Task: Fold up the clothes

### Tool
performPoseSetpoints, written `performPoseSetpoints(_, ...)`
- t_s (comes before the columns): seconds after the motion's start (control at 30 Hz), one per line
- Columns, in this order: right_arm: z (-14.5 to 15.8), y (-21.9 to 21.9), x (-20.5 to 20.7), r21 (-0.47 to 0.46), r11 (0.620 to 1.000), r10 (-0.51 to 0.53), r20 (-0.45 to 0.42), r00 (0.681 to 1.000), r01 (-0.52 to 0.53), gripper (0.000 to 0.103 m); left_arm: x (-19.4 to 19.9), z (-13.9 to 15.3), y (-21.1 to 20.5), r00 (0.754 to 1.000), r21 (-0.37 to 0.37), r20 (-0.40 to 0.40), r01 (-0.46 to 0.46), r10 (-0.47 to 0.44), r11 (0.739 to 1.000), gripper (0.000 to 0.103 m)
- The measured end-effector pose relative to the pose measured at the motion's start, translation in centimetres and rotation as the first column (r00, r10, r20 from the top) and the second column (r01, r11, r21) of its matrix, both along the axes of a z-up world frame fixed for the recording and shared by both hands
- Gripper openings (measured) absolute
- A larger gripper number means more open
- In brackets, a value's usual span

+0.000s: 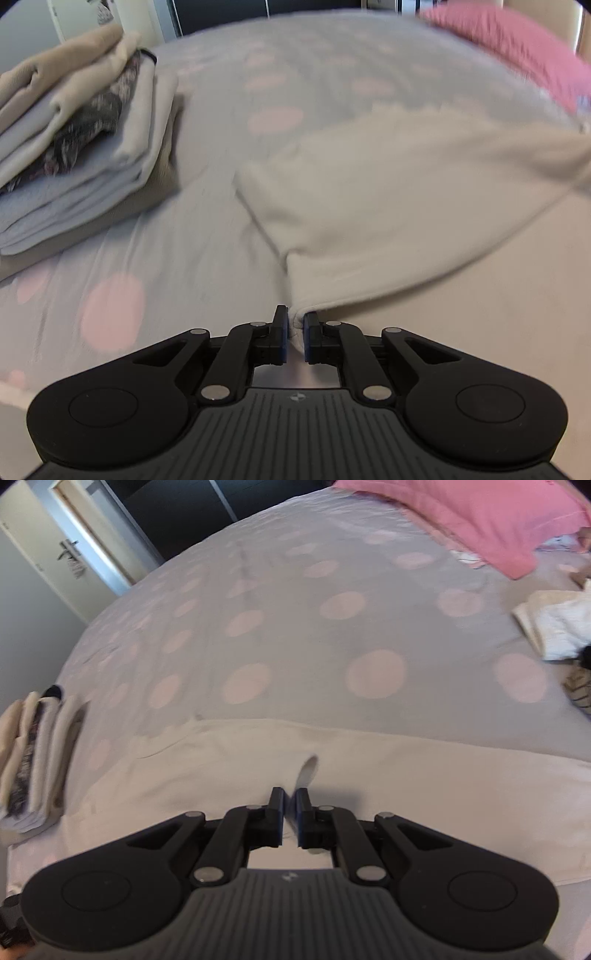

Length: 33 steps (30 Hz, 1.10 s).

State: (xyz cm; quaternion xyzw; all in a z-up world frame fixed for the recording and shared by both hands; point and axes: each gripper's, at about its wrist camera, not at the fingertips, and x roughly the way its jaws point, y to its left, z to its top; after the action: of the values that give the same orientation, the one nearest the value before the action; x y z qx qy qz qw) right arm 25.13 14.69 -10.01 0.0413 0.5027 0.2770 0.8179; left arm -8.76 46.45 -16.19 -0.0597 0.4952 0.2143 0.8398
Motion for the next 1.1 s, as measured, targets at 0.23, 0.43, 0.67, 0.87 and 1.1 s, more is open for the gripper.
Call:
performPoseSetpoints(0.23,-2.9,-2.3,2.0,-0.006,0.997,-0.078,-0.068,0.995,0.078,0.008,-0.7,1.0,1.7,1.0,-0.105,-0.007,0.008,-0.009,0.994,0.03)
performPoseSetpoints(0.43,-2.3,-1.0,2.1,0.012,1.0,-0.023,-0.041,0.999,0.023,0.008,-1.0,4.2,4.8,0.993,-0.183,0.082,-0.068,0.085,0.981,0.052)
performPoseSetpoints(0.67,-2.1,-0.3,2.0,0.011,1.0,0.026,-0.01,1.0,-0.026,0.011,3.3,3.3,9.1,0.942,-0.254,0.158,-0.249,0.295,0.934,0.052)
performPoseSetpoints(0.87,-2.3,-0.5,2.2,0.002,1.0,0.024,-0.007,1.0,-0.024,0.011,5.4,0.5,9.7,0.928,-0.248,0.151,-0.299,0.342,0.922,0.033)
performPoseSetpoints(1.1,-2.1,-0.6,2.3,-0.02,0.999,0.034,-0.002,0.999,-0.035,0.01,4.5,2.0,8.7,0.923,-0.196,0.252,-0.247,0.292,0.949,0.002)
